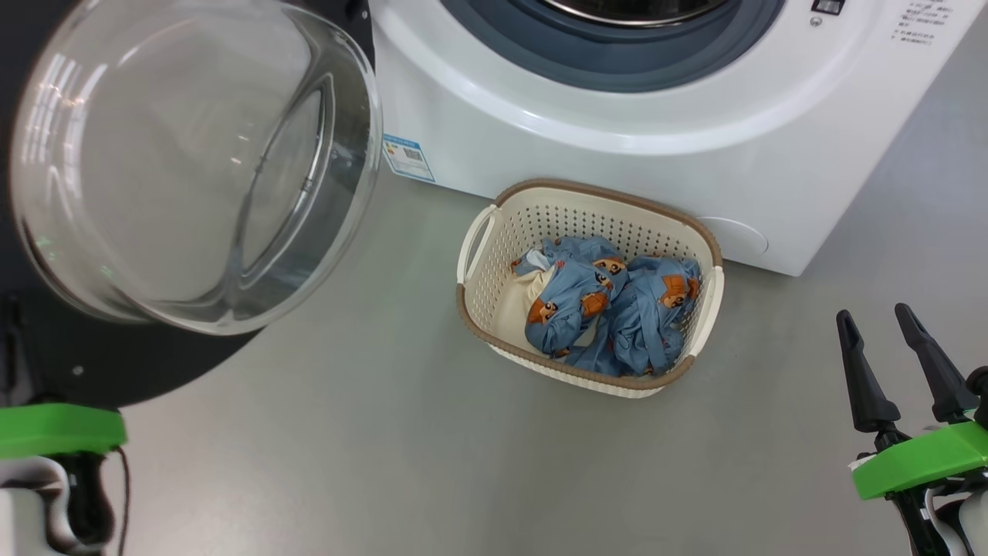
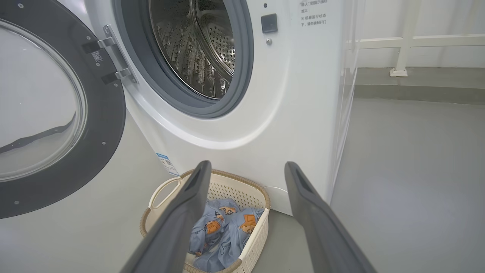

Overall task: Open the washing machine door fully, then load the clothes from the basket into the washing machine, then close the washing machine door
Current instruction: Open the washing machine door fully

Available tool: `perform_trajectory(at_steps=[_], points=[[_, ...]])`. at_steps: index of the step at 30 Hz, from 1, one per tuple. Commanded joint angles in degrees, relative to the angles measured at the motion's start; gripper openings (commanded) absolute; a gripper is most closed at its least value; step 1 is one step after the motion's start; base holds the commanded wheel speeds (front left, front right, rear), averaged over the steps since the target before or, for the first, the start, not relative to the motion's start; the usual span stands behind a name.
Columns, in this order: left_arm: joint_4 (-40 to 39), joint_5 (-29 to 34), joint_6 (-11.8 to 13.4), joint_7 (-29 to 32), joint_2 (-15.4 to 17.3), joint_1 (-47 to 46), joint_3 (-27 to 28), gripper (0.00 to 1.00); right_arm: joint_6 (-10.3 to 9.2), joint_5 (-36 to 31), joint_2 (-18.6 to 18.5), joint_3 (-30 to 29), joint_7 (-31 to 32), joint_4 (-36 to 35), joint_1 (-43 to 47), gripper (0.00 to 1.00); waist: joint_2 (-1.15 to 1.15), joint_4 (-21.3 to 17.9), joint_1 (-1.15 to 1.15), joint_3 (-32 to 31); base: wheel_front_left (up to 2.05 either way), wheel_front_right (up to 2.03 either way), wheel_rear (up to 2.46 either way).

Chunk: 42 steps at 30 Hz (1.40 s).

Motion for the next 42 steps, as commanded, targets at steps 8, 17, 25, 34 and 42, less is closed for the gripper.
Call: perform_trajectory(at_steps=[8,17,25,34,42], points=[[3.91,3.08,-2.40,-0.61,4.78,-5.93,8.92,0.00,0.33,-0.40,-2.34,0.94,-0.52,-1.41,-1.65,1.00,0.00,-0.12,0.00,2.21,0.00,0.00,0.00],[10.35,7.03,-4.25,-0.61,6.25,-11.43,13.80,0.00,0.33,-0.57,-3.88,1.26,-0.52,-1.78,-3.41,1.00,0.00,-0.51,0.00,5.43,0.00,0.00,0.00],[12.73,10.01,-5.81,-0.61,6.75,-14.48,18.41,0.00,0.33,-0.72,-4.88,1.68,-0.52,-2.02,-5.08,1.00,0.00,-1.36,0.00,8.22,0.00,0.00,0.00],[15.78,13.02,-6.77,-0.61,7.17,-17.76,21.96,0.00,0.33,-0.84,-5.85,1.78,-0.52,-2.25,-6.36,1.00,0.00,-1.92,0.00,10.40,0.00,0.00,0.00],[17.30,15.32,-7.27,-0.61,7.25,-18.64,24.34,0.00,0.33,-0.95,-5.39,1.82,-0.52,-1.73,-6.68,1.00,0.00,-2.15,0.00,9.69,0.00,0.00,0.00]])
